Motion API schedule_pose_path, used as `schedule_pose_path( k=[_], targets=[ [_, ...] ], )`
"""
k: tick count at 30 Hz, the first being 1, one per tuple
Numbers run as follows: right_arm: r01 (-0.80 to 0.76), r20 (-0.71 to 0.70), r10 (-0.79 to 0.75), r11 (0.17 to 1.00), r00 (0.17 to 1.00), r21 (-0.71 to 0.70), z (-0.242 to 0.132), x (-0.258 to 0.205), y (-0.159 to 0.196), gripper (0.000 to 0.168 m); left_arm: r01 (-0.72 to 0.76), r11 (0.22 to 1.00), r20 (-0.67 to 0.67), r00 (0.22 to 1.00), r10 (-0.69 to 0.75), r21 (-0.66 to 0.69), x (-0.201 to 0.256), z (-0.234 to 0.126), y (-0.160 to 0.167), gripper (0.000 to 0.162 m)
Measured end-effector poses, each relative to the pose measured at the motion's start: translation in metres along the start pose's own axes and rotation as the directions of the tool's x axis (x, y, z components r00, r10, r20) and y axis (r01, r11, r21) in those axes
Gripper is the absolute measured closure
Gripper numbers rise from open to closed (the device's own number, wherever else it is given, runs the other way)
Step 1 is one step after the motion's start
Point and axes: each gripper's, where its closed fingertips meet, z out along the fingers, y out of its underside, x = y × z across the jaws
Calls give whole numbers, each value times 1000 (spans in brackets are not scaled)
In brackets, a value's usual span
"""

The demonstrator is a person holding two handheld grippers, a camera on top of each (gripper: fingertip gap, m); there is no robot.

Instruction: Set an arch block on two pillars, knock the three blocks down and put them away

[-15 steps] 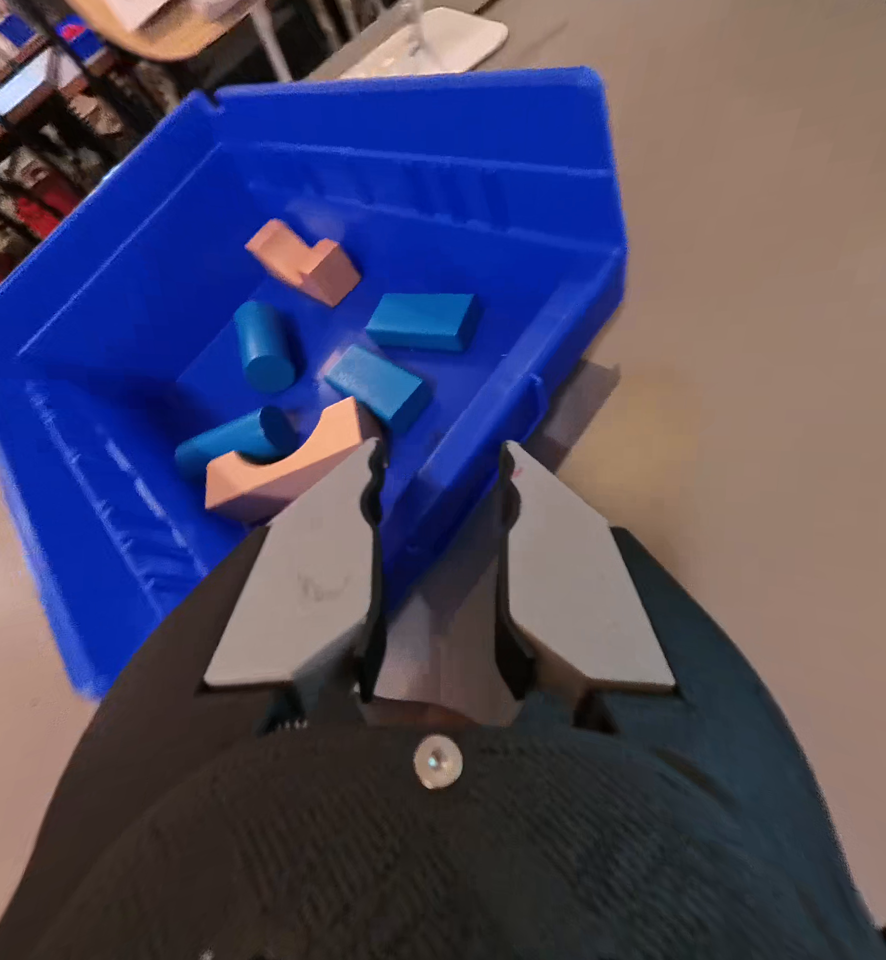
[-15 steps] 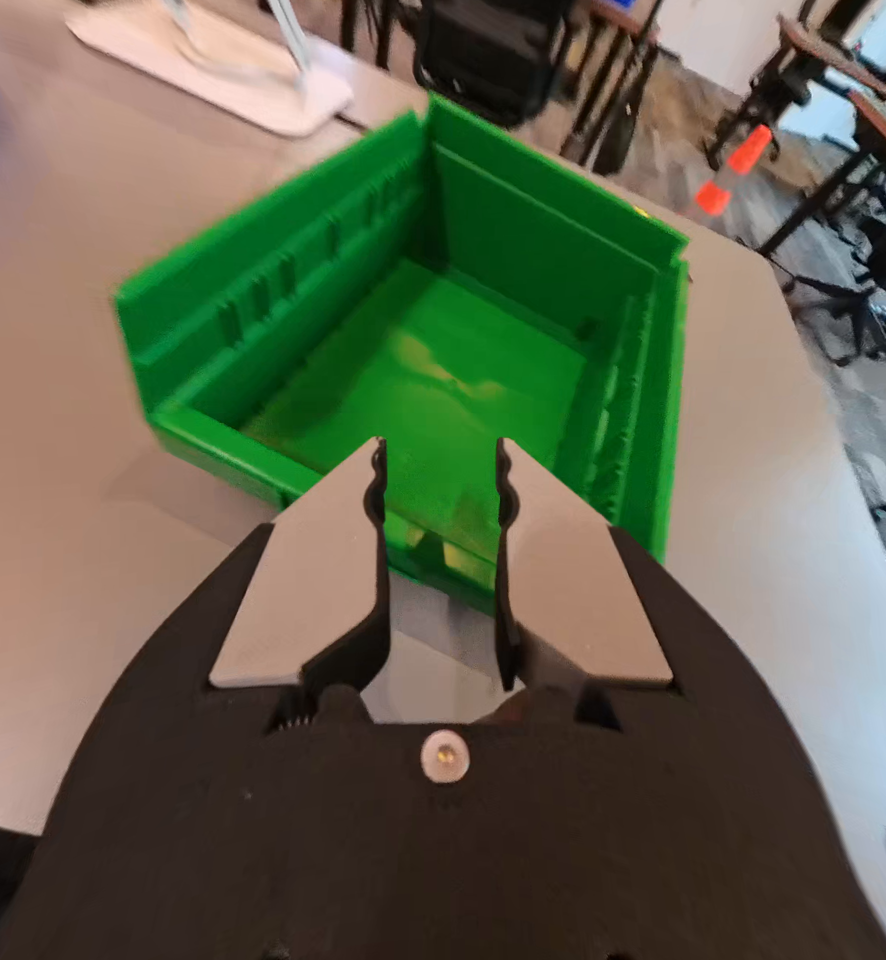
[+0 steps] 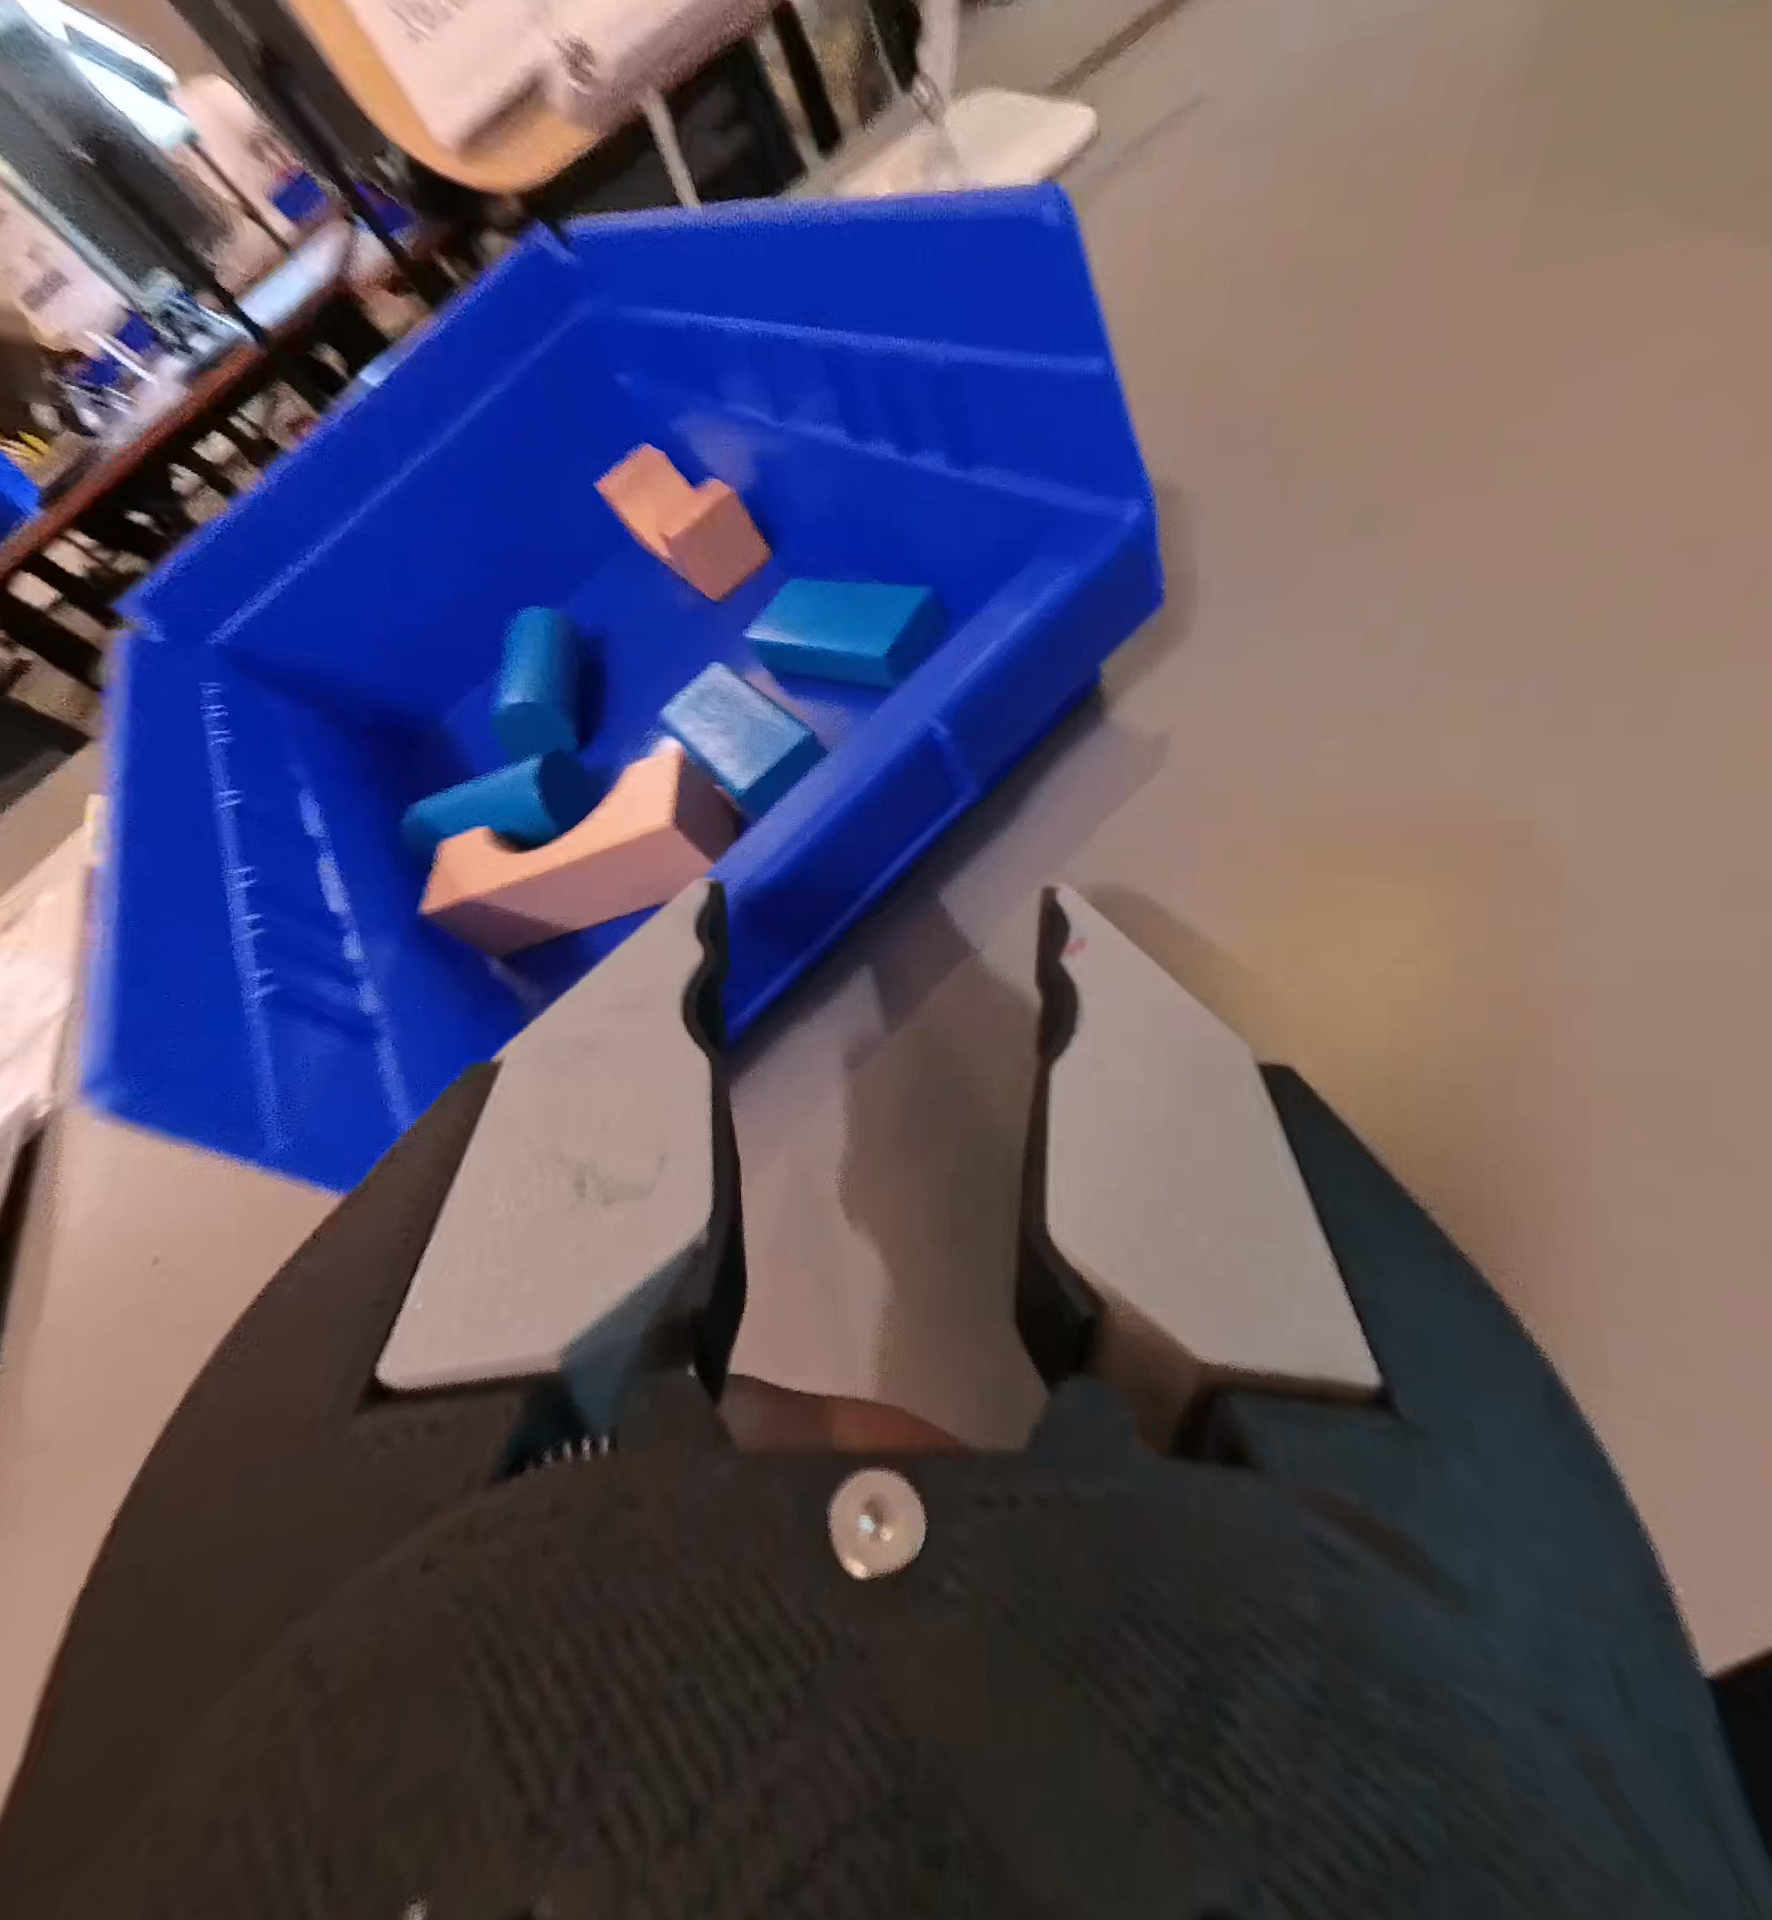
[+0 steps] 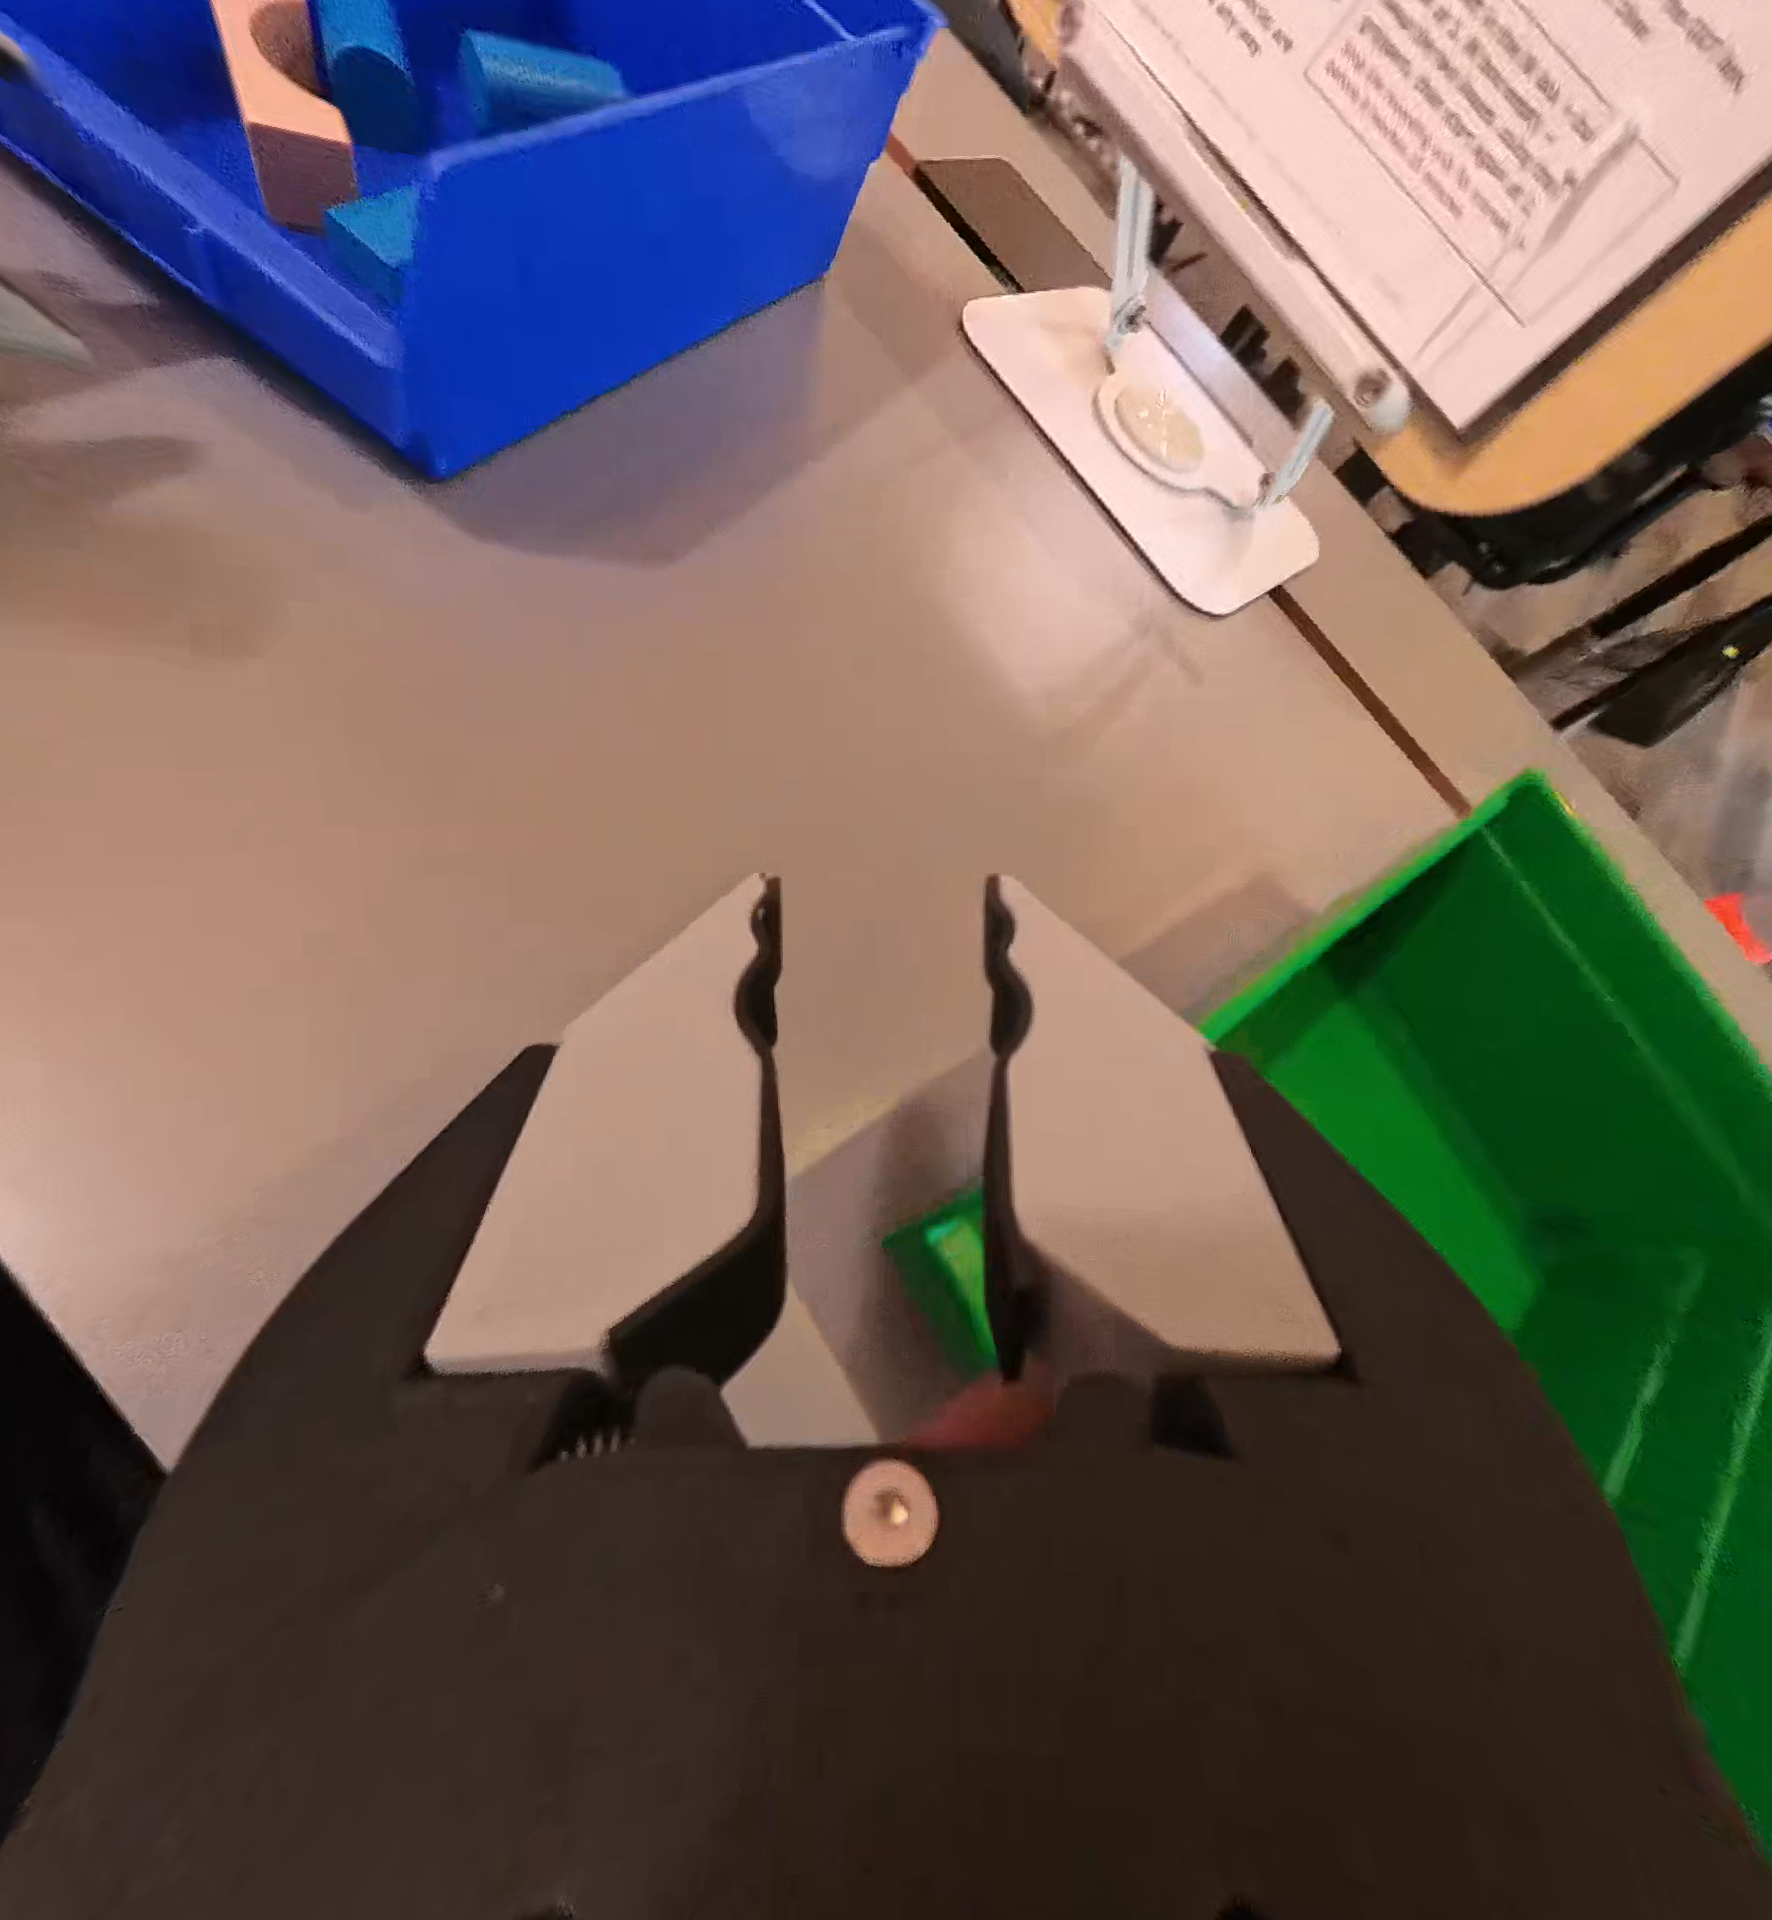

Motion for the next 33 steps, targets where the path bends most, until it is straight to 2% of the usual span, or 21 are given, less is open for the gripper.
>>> schedule_pose_path(
  k=[2,6,11,17,21,23,27,29,31,33],
  targets=[
    [33,53,-32,999,998,-16,7,-11,-10,138,-35,999,-1,999,35,-33,7,11,-2,87],
    [120,50,-118,992,992,-46,19,-25,-7,140,-93,993,8,996,94,-78,18,26,-6,73],
    [189,19,-188,980,982,-58,13,-31,6,140,-70,995,16,997,71,-77,18,31,-11,77],
    [109,13,-108,993,994,-37,8,-24,8,136,2,998,-67,998,-7,-67,27,39,-18,72],
    [67,71,-66,998,995,-6,12,-33,-6,133,49,997,-116,992,-56,-62,30,39,-20,69],
    [57,87,-58,998,994,12,18,-38,-12,134,72,995,-156,984,-81,-61,34,35,-20,58],
    [-12,188,2,999,982,50,29,-59,-18,132,7,997,-125,992,-16,-72,32,30,-11,56],
    [-85,229,59,991,972,104,33,-68,-20,129,-48,995,-82,996,42,-85,30,28,-7,57],
    [-153,272,112,979,956,137,39,-74,-20,129,-45,995,-82,996,38,-84,30,26,-6,60],
    [-193,316,150,975,937,111,47,-77,-16,117,-40,996,-87,996,32,-84,29,24,-4,58]
  ],
)
